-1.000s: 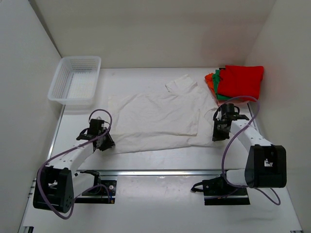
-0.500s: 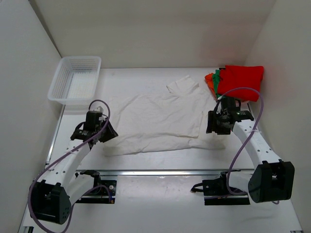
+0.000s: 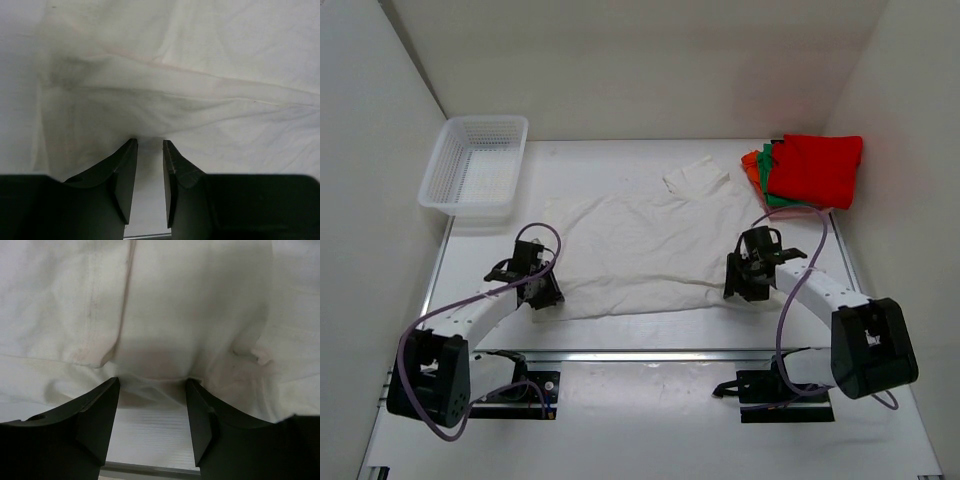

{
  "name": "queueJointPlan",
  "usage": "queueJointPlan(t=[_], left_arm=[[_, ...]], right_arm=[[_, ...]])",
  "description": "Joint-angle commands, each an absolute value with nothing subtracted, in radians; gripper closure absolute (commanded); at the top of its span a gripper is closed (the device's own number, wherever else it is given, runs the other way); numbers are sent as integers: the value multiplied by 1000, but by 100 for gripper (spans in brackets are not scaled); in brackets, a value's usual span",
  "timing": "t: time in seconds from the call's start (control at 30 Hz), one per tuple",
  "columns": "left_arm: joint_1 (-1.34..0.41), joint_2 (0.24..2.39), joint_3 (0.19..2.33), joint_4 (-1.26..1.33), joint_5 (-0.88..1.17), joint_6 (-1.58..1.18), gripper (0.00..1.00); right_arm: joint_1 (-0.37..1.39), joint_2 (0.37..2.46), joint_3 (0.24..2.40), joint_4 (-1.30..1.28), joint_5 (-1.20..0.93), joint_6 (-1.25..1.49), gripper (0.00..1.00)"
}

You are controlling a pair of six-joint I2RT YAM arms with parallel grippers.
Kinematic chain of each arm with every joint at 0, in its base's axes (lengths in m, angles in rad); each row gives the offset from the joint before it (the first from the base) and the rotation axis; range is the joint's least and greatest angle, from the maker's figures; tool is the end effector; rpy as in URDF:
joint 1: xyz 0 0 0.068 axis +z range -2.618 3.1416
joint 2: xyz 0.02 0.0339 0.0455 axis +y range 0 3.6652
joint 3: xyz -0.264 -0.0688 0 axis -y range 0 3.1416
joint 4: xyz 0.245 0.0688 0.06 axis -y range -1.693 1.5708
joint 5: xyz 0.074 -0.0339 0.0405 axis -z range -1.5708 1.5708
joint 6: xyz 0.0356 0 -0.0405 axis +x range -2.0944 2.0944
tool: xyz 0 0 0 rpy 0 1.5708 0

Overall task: Fold and stack the t-shirts
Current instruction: Fold the flattened tshirt in 1/3 of the way, then grap the side of the flattened tshirt furthest away from the robot with both arms

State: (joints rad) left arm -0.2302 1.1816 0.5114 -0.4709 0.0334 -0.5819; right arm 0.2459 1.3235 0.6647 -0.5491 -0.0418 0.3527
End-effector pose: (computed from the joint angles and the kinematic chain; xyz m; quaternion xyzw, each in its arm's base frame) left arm 0.1893 -0.0456 0.1530 -0.1674 0.9624 -0.0992 0.1894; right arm 0.2176 0.0561 0.1645 0.0487 0.9822 0.0728 0.1663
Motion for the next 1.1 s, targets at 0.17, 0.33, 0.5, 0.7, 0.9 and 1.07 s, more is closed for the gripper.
queueJointPlan(t=[0.17,0.33,0.5,0.7,0.9,1.07], left_arm=[[-272,1126,465,-549,-5,-609,63],[-252,985,535,-610,61,-621,63],[-169,1049,812,-667,112,-552,57],[-152,1396,1101,-580,72,-502,56],[-83,1626,1207,-441,34,-491,54],[-42,1771,1284,-359,-31,-460,53]], right_arm=[[233,1131,549,-664,-126,411,47],[238,1085,705,-781,-126,387,45],[227,1170,1029,-841,-100,321,40],[180,1477,1354,-692,-65,200,25],[169,1793,1638,-566,-34,126,20],[155,2015,1833,-479,-37,74,15]])
